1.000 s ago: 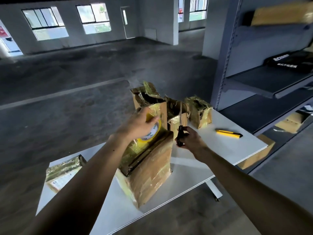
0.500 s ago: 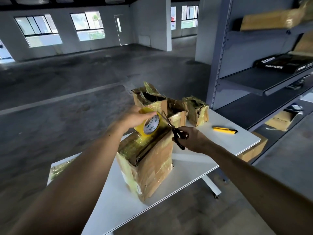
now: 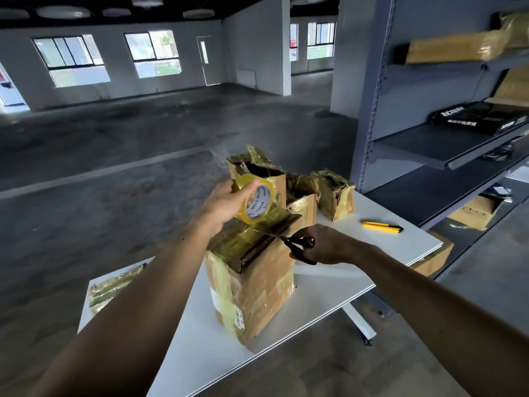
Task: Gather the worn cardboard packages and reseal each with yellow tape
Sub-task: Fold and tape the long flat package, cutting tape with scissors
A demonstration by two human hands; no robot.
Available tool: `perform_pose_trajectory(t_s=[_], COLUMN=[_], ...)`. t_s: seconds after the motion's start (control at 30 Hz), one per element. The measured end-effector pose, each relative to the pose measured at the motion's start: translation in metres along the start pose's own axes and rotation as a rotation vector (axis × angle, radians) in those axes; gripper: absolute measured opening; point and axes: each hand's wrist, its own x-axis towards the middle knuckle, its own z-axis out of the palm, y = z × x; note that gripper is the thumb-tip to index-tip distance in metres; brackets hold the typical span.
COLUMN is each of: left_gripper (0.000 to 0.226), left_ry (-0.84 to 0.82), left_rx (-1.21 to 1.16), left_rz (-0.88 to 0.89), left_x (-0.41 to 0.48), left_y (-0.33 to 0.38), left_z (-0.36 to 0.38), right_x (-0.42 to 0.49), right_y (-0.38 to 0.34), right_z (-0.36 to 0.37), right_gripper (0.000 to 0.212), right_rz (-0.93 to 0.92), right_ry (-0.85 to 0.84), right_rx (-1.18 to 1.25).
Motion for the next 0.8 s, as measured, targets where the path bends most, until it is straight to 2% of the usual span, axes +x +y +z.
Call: perform_pose_trajectory(t_s=[0.07,0.2,0.37,0.6,0.8], left_gripper=[0.039,0.028,0.034,0.028,0.042], left_ry=[0.007,0.012,0.020,0.039,0.052], left_rx=[0.001,-0.007,0.000,-0.024,-0.030], left_rz=[0.017,0.025,0.063,0.073,0.087], left_x=[0.000,-0.003,-0.003,-0.004,-0.004], left_y=[-0.002,0.000,-0.003,-0.002,-0.004], left_z=[0.000,0.004,0.006,0.008,0.009], right_x=[0.004,0.012,0.022,0.027,0.030], right_y=[-0.004,-0.015,-0.025,-0.033,-0.039], right_z=[0.001,0.003,0.006,0.008,0.008], right_gripper=[0.039,0.041,0.030,0.022,0.019], right_rz=[-0.019,-0.034,-0.043,-0.036,-0.027], right_ry=[-0.006,-0.010,-0.003,0.028,0.071], right_rx=[0.000,0.043,0.040,-0.065,-0.147])
